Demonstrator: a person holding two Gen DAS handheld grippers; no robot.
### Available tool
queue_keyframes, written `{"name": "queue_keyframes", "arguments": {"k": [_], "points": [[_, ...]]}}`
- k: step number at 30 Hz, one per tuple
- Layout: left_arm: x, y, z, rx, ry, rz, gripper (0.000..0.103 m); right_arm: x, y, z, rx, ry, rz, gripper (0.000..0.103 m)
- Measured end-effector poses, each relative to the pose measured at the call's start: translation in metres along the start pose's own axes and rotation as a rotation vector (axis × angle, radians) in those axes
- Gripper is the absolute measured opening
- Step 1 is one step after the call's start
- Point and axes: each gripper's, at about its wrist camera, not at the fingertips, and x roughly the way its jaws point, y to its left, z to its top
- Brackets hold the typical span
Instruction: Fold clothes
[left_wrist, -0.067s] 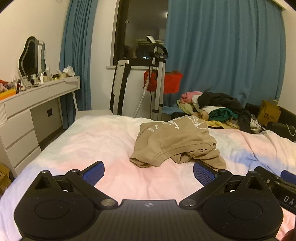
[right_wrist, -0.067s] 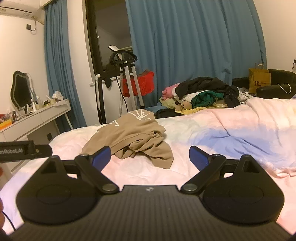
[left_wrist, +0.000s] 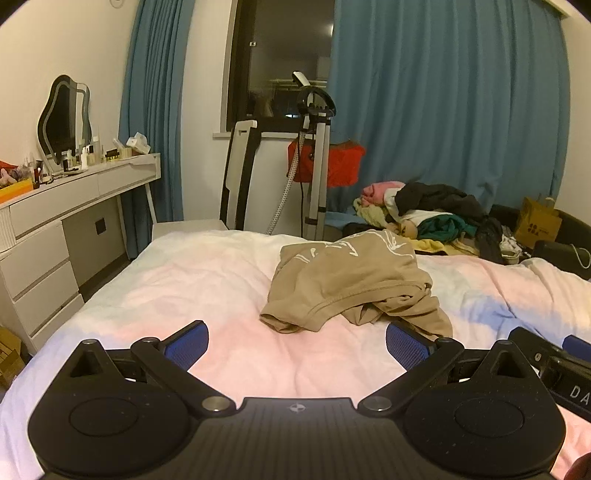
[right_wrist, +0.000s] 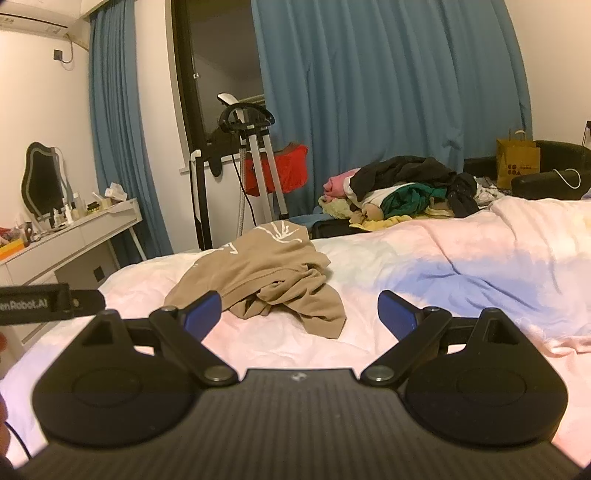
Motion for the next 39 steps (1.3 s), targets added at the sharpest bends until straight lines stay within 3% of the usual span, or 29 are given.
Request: {"name": "queue_keyframes", "arguments": {"k": [24,33,39], "points": [[-0.014,-0.008,-0.006,0.058,-0.022,0.020,0.103,-0.008,0.005,0.002,-0.031,-0.032,-0.024,0.093],[-0.015,-0.007,-0.009,0.035,-0.033,-0.031,0.103,-0.002,0.002,0.001,-0.016,-0.060,-0.051,0.093],[-0.023,-0.003,-0.010,0.037,-0.098,-0.004,0.103,0.001,-0.001,-0.004,-0.019,-0.055,-0.051,0.093]]}}
